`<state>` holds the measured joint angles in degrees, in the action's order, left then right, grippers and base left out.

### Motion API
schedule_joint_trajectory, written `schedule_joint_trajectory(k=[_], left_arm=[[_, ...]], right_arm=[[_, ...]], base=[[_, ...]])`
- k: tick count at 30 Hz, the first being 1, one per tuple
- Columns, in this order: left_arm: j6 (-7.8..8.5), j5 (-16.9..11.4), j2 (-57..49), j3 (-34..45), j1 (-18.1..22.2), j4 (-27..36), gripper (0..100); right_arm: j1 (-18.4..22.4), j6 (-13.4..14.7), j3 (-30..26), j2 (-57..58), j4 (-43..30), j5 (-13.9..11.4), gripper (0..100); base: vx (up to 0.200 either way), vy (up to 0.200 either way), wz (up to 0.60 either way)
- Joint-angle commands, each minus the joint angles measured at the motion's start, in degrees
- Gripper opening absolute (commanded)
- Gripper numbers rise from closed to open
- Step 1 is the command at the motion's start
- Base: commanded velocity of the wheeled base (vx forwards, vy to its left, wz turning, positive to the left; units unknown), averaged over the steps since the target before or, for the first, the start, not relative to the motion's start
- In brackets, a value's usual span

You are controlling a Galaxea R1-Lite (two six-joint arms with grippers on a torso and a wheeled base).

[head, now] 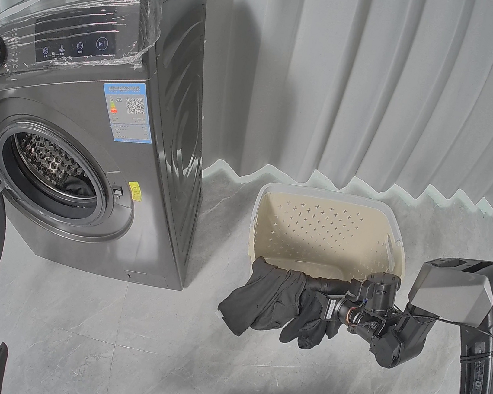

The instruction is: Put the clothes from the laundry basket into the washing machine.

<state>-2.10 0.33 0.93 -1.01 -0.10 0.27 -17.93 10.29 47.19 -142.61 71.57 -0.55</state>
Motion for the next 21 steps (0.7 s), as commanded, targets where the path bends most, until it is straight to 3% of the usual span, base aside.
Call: schedule_joint_trajectory(k=[1, 10, 11, 21], left_arm=[[-0.01, 0.02, -0.93, 0.92, 0.01, 0.0, 100], [-0.01, 0.02, -0.93, 0.92, 0.01, 0.0, 100], [-0.01, 0.02, -0.93, 0.92, 0.01, 0.0, 100], [-0.01, 0.02, -0.93, 0.92, 0.01, 0.0, 100]], right_arm=[[-0.09, -0.01, -0.26, -0.22, 0.24, -0.51, 0], [-0.17, -0.09, -2.54, 2.6, 0.24, -0.68, 0], [-0.61, -0.18, -5.62, 6.73, 0.15, -0.86, 0], [-0.88, 0.26, -14.85, 26.15, -0.64, -2.44, 0]], base=[[0.0, 0.0, 0.0], [0.0, 0.0, 0.0], [0.0, 0.0, 0.0], [0.0, 0.0, 0.0]])
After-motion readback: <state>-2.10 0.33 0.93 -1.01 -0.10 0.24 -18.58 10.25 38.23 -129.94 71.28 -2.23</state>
